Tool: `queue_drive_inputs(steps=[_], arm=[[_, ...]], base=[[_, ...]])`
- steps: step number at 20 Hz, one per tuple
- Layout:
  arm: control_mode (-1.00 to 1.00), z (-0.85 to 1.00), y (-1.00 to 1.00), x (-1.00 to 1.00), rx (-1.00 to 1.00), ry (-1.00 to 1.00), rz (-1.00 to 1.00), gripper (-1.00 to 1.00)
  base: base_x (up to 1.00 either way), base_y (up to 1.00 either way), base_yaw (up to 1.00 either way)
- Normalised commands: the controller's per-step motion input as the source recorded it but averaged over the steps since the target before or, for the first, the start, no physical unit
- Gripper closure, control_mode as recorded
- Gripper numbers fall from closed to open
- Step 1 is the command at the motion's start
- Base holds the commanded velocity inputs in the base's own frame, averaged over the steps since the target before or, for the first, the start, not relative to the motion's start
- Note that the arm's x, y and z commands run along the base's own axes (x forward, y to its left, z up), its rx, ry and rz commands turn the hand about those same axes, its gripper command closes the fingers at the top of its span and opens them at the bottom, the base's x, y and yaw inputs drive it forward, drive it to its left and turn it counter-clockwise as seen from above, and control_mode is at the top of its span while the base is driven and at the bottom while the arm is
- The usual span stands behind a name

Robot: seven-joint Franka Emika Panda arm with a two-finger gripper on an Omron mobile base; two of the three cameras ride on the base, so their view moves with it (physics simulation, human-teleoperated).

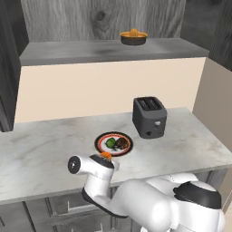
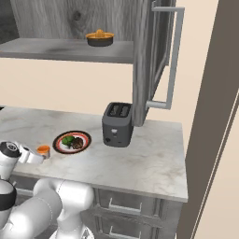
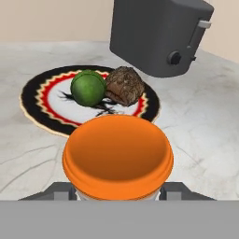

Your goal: Pick the avocado and bread from the counter and place them on the plate. Then pick the jam from the cabinet and place it next to the plate. Lastly close the cabinet door.

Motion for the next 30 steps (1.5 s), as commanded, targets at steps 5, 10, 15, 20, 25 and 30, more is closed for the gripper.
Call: queue_drive_inputs(steps=[5, 10, 15, 20, 25, 30], arm=[[-1.00, -0.16, 0.00, 0.06, 0.00, -0.03, 0.04, 1.00], [-1.00, -0.08, 0.00, 0.07, 0.00, -0.02, 0.03, 1.00], [-1.00, -0.01, 0.00, 0.09, 0.00, 0.00, 0.01, 1.00], [-1.00, -0.05, 0.00, 0.13, 0.00, 0.00, 0.01, 1.00], [-1.00, -0.13, 0.01, 0.13, 0.00, 0.00, 0.00, 1.00], [-1.00, -0.22, 0.03, 0.16, 0.00, 0.00, 0.00, 1.00]], base=[[0.00, 0.00, 0.00], [0.00, 0.00, 0.00], [0.00, 0.00, 0.00], [0.00, 0.00, 0.00], [0.00, 0.00, 0.00], [0.00, 0.00, 0.00]])
